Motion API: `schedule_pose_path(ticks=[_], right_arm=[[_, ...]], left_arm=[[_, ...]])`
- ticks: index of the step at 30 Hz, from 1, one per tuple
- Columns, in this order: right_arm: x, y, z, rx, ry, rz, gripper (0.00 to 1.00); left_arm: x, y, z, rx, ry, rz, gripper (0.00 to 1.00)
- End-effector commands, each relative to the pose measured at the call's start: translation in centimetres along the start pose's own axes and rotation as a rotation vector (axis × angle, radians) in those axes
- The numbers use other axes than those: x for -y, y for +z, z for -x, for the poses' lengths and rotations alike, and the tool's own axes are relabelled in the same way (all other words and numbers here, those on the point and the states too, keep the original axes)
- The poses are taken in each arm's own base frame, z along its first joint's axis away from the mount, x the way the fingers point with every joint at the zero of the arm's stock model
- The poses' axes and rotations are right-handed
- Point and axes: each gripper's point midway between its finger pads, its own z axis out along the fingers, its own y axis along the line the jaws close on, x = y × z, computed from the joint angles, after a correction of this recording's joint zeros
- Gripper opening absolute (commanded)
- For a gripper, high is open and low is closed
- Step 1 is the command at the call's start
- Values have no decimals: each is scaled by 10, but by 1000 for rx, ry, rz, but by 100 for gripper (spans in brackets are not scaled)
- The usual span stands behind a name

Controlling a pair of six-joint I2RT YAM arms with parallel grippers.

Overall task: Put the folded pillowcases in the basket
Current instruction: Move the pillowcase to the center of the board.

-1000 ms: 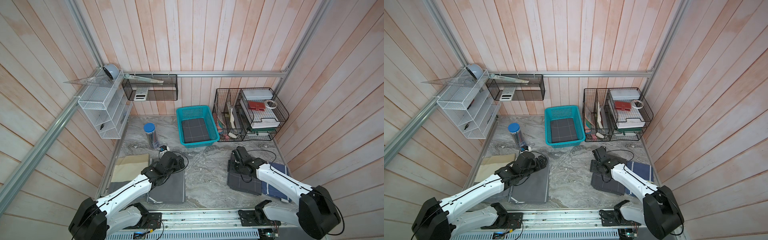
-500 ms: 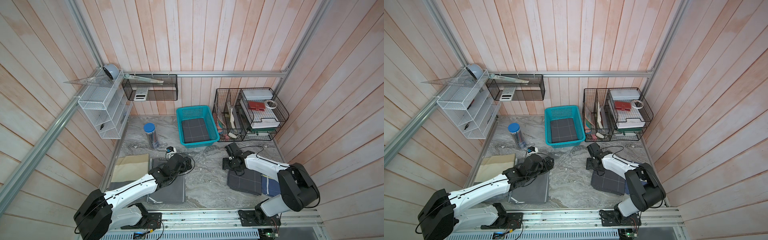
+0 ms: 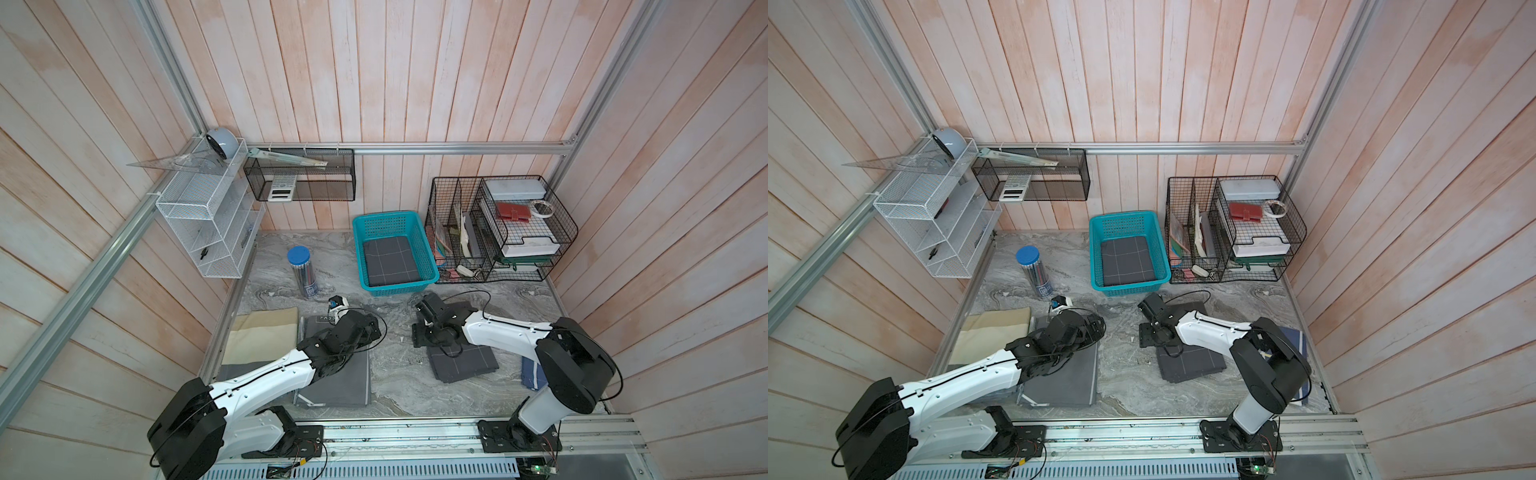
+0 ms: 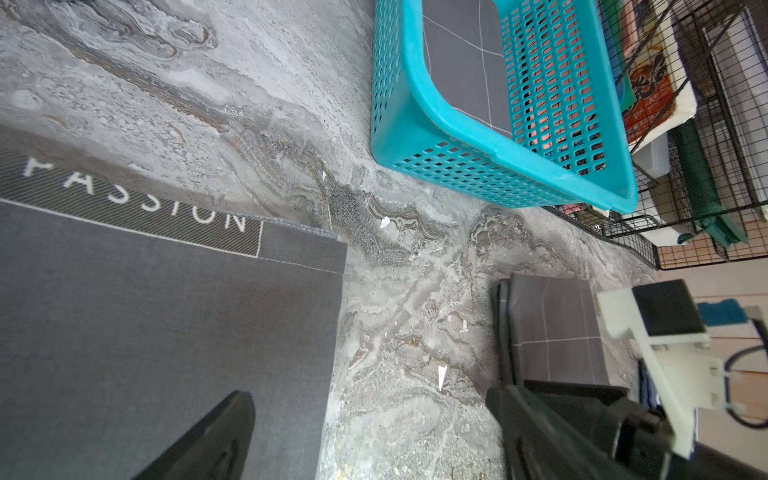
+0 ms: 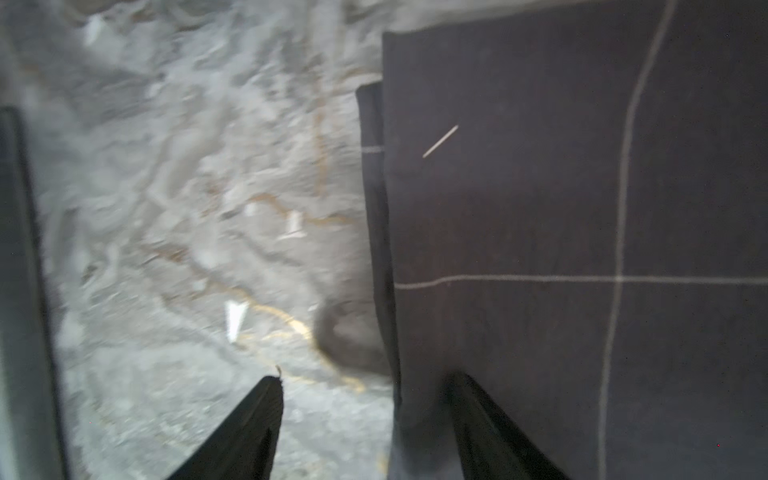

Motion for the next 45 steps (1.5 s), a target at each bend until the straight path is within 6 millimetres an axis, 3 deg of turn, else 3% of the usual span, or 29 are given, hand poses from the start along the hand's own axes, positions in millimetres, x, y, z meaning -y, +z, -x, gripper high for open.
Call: schedule_pose_path(ticks=[1, 4, 6, 9, 13, 20, 23, 28, 32, 35, 38, 45], right_arm=[[-9, -17, 9, 28, 32, 10, 70], [10, -40, 19, 87, 14, -58, 70], [38, -50, 20, 113, 49, -133, 71], [74, -54, 12, 104, 98, -181, 71], [101, -48, -5, 76, 148, -209, 71], [87, -17, -36, -39, 139, -121, 71], [69, -10, -43, -44, 111, -103, 70], [26, -4, -51, -64, 61, -35, 71], [5, -15, -43, -39, 6, -10, 71], [12, -33, -26, 37, -9, -54, 71], [38, -44, -12, 121, 21, -162, 72], [82, -37, -9, 80, 86, -209, 72]], left_arm=[[-11, 0, -3, 9, -2, 39, 98], [-14, 1, -8, -9, -8, 44, 98], [-15, 3, -13, -25, -4, 50, 98], [-10, 7, -20, -48, 11, 45, 98], [6, 14, -32, -79, 32, 18, 98], [23, 24, -47, -121, 75, 11, 98], [21, 26, -47, -120, 66, 23, 98], [0, 24, -43, -93, 55, 117, 99], [-1, 25, -41, -102, 51, 120, 99], [5, 27, -46, -131, 68, 117, 98], [16, 32, -55, -166, 91, 94, 95], [45, 48, -78, -240, 153, 68, 90]])
